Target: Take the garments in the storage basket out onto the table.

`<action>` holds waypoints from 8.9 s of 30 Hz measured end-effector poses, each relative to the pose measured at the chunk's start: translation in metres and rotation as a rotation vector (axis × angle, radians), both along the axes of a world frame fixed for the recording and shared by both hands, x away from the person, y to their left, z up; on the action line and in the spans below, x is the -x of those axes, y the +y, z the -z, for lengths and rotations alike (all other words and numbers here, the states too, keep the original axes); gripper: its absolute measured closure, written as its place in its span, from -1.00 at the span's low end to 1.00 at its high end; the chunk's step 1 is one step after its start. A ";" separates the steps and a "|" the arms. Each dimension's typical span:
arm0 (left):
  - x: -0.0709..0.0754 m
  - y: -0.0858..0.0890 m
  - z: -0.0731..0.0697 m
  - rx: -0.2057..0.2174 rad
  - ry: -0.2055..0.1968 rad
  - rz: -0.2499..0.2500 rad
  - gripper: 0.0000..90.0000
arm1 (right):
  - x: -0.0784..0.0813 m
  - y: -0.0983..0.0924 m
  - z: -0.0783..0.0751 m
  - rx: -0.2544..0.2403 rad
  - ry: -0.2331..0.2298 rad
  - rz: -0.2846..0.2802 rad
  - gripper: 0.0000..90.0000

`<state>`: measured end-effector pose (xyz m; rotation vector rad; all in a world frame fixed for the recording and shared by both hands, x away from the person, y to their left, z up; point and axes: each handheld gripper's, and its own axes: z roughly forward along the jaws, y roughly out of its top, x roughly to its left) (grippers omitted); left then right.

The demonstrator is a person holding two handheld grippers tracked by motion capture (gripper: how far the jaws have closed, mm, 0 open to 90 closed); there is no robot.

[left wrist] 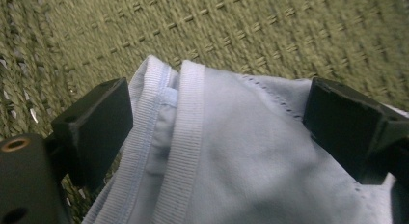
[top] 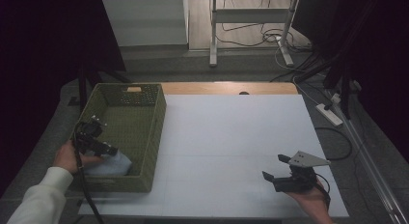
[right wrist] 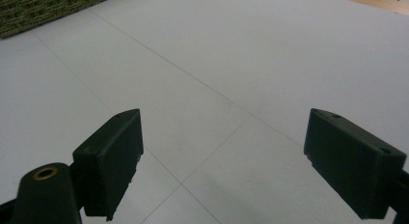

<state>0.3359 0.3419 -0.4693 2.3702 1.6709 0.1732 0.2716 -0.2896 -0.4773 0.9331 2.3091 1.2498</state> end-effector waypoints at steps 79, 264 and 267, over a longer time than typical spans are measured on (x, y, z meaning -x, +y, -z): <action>0.019 0.009 -0.034 0.199 -0.184 0.017 0.71 | 0.000 -0.003 0.000 0.017 -0.027 0.040 -0.68; 0.061 -0.038 -0.208 0.739 -0.847 0.081 0.73 | -0.003 -0.007 0.003 0.036 -0.031 0.073 -0.68; 0.061 -0.041 -0.211 0.744 -0.850 0.087 0.73 | -0.003 -0.007 0.003 0.034 -0.031 0.075 -0.68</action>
